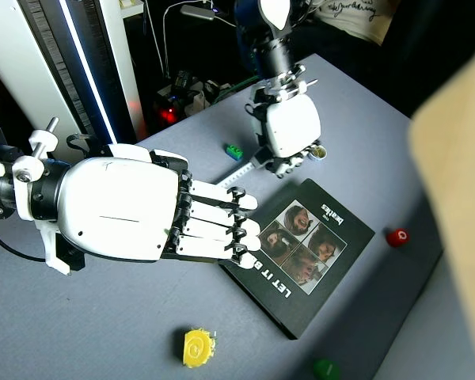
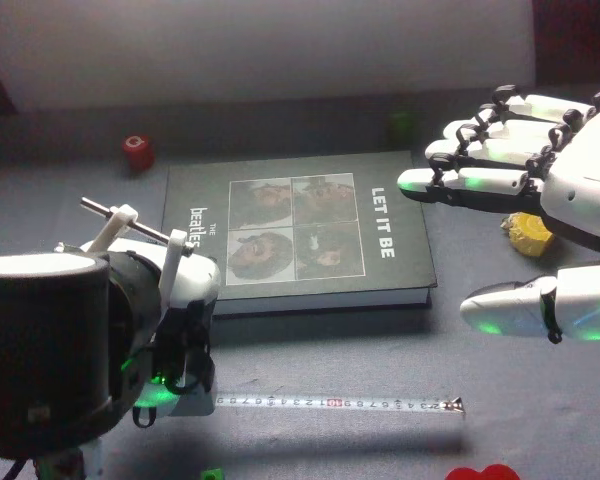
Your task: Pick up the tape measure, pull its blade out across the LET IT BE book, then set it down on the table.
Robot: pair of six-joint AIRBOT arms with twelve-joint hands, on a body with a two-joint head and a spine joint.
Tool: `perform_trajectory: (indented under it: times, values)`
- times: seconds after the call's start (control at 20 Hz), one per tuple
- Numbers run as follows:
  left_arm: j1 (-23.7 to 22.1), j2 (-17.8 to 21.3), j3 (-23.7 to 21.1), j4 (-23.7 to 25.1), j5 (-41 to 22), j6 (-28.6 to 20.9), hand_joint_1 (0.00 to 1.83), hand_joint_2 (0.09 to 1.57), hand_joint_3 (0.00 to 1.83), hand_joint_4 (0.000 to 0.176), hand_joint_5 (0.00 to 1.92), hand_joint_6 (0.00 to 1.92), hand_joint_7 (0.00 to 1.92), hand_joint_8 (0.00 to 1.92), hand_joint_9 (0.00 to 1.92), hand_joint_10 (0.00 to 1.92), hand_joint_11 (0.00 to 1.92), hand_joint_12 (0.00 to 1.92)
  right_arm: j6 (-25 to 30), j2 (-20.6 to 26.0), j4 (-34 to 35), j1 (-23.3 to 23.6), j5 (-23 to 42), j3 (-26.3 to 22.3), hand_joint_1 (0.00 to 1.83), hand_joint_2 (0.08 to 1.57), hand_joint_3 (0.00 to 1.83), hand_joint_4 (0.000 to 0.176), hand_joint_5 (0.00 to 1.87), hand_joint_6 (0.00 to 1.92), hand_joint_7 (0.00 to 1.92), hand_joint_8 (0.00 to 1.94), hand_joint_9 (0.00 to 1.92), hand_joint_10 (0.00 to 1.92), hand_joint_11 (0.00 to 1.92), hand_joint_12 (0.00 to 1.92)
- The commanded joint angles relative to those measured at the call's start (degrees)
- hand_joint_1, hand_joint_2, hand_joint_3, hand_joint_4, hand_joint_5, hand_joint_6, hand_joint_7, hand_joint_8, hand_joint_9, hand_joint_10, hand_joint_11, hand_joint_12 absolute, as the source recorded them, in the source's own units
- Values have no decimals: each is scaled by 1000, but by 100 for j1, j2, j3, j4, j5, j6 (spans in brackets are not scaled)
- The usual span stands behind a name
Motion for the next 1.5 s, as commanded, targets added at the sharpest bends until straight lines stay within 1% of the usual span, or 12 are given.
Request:
perform_trajectory:
  times: [0.0,0.15,0.3,0.4,0.45,0.5,0.55,0.65,0.8,0.85,1.05,1.45]
  values:
    - [-117,49,-4,420,84,85,1384,1082,0,0,1066,608,1073,951,917,1190,936,910,-2,21,30,32,845,-25,81,1086,0,112,160,2,172,2,143,1,0,617]
    - [-431,111,24,362,87,339,1385,1081,0,0,1067,617,1066,951,929,1181,941,912,-469,26,375,-33,1311,-144,84,1082,0,112,177,8,178,4,149,3,0,613]
    - [-765,157,68,296,104,457,1383,1090,0,0,993,749,1077,910,917,1211,891,919,-2346,24,1831,-112,1490,-517,98,1083,0,99,132,0,151,0,117,0,0,565]
    - [-915,159,80,288,103,562,1383,1091,0,0,983,765,1079,901,917,1215,889,923,-3180,3,2589,-137,1696,-730,120,1078,0,88,130,0,145,0,112,0,0,564]
    - [-980,159,95,288,75,591,1384,1091,0,0,981,776,1081,893,918,1215,889,925,-3556,-22,2885,-143,1900,-848,191,1061,0,66,132,1,142,0,113,0,0,556]
    - [-1026,159,124,284,47,591,1384,1091,0,0,981,776,1081,893,918,1215,889,925,-3830,-49,3086,-158,2086,-944,191,1061,0,66,132,1,142,0,113,0,0,556]
    - [-1083,157,179,280,2,594,1384,1090,0,0,992,774,1064,899,931,1208,886,923,-4069,-88,3236,-193,2310,-1013,288,1035,0,41,125,0,138,0,92,0,0,512]
    - [-1160,157,309,280,-131,674,1384,1090,0,0,999,765,1054,913,933,1206,887,923,-4248,-158,3244,-243,2587,-1044,327,1020,0,37,128,2,155,6,104,6,0,508]
    - [-1290,157,608,326,-355,739,1384,1088,0,0,1035,699,1023,975,949,1184,941,909,-4550,-241,3322,-270,2701,-1043,507,965,0,14,210,16,234,10,171,14,0,699]
    - [-1338,158,715,328,-427,740,1384,1088,0,0,1030,700,1025,977,950,1182,941,904,-4758,-240,3630,-145,2429,-1048,603,971,0,2,290,21,311,12,211,13,0,760]
    - [-1499,131,1129,450,-741,741,1384,1092,0,0,1014,724,1028,984,936,1190,941,897,-5481,-102,5480,935,613,-987,794,1031,6,0,438,25,426,10,319,21,0,923]
    - [-1647,113,1559,556,-1141,889,1382,1097,0,0,1007,717,1016,1010,925,1216,932,909,-5940,-539,6524,1973,-1134,28,918,1050,3,0,575,15,597,9,507,32,25,1167]
